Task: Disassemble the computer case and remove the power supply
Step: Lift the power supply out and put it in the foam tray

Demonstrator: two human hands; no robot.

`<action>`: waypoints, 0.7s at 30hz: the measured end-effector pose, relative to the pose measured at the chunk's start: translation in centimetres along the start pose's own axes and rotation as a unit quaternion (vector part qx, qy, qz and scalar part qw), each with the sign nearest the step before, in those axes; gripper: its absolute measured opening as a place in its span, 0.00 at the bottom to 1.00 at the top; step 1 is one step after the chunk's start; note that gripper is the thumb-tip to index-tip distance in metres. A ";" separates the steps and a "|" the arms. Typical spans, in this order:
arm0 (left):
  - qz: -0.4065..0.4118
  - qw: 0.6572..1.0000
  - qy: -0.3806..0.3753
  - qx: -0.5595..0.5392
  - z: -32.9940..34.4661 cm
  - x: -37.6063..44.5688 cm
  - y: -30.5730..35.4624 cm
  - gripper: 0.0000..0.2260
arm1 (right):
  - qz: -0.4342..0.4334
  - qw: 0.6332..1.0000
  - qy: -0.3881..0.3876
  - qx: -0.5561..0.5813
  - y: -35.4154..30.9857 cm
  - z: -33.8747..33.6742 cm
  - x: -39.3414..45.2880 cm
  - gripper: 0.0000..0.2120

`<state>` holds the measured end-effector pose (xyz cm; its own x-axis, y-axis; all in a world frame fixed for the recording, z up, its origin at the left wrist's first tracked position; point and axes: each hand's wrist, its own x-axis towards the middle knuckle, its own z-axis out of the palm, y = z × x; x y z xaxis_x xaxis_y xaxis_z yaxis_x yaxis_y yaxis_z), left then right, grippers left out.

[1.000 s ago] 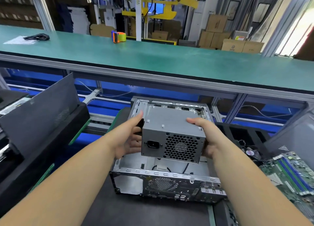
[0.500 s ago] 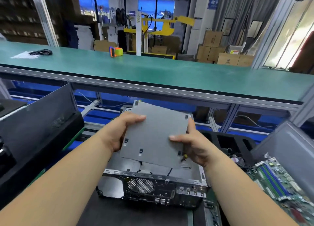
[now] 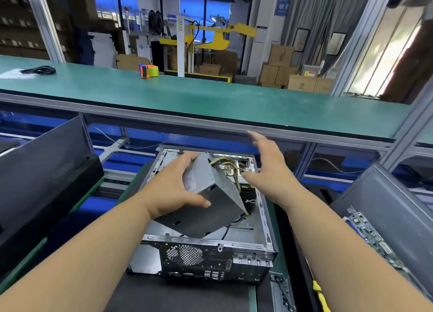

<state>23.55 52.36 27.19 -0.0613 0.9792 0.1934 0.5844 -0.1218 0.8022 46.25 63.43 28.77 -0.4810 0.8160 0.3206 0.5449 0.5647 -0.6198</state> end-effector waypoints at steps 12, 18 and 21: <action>0.042 0.982 -0.065 -0.173 -1.5 1.8 -2.5 0.42 | 0.099 0.977 -0.166 0.088 0.2 0.5 -0.6 0.29; 0.056 0.951 -0.097 -0.289 -1.3 3.8 -3.4 0.36 | 0.113 0.974 -0.194 0.012 0.0 -1.0 -1.0 0.56; 0.066 0.944 -0.121 -0.301 -0.8 4.8 -2.9 0.35 | 0.110 0.981 -0.161 -0.014 0.0 -1.9 -1.1 0.59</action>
<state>20.90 57.28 26.29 0.2096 0.9482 0.2386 0.0038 -0.2448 0.9696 48.06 62.76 29.82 -0.5403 0.8390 -0.0643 0.6755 0.3869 -0.6277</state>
